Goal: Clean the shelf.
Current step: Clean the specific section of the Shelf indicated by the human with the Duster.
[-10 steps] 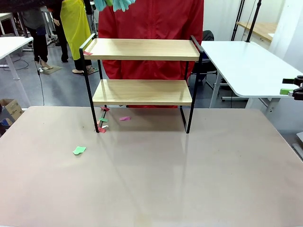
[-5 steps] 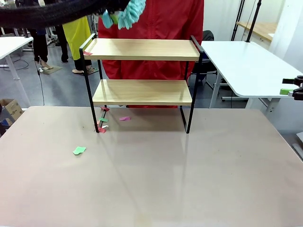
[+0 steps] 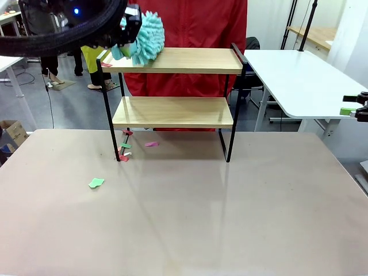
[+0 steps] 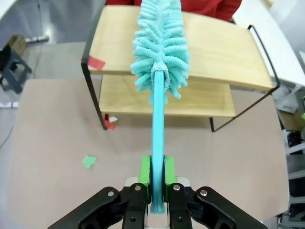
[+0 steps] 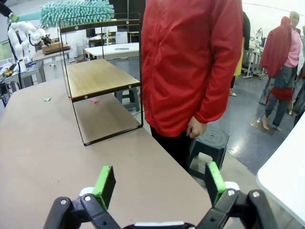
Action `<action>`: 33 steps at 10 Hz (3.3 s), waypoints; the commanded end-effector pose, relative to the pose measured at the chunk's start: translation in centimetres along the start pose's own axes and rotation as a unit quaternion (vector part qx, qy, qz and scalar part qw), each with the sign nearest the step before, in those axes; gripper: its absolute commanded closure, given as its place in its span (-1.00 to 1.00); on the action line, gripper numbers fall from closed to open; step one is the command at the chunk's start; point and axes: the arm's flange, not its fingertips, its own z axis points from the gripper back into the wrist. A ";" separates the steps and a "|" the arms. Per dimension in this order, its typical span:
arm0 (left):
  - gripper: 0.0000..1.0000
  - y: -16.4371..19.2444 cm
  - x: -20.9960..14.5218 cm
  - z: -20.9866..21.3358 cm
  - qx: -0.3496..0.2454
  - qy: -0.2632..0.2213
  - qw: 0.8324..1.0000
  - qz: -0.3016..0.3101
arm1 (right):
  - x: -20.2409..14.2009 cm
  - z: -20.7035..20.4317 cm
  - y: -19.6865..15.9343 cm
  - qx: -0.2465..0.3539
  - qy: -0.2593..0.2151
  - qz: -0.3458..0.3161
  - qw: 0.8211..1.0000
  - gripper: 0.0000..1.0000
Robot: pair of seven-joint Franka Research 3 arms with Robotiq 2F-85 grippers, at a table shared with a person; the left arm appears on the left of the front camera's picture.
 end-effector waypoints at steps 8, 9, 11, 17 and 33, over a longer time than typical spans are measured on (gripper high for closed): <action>0.72 7.4 -1.3 1.9 0.165 0.045 0.985 -0.001 | 0.8 -0.1 0.0 -0.006 0.009 -0.002 1.000 -1.00; 0.72 7.2 -1.1 2.9 0.198 0.031 0.980 -0.006 | 0.8 -0.1 0.0 -0.006 0.009 -0.002 1.000 -1.00; 0.72 5.6 -1.2 5.3 0.187 -0.019 0.982 -0.012 | 0.8 -0.1 0.0 -0.006 0.009 -0.002 1.000 -1.00; 0.72 5.4 -1.4 9.5 0.153 -0.083 0.985 0.017 | 0.8 -0.1 0.0 -0.006 0.009 -0.002 1.000 -1.00; 0.72 -5.8 0.6 1.5 0.053 -0.039 0.998 0.007 | 0.8 -0.1 0.0 -0.006 0.009 -0.002 1.000 -1.00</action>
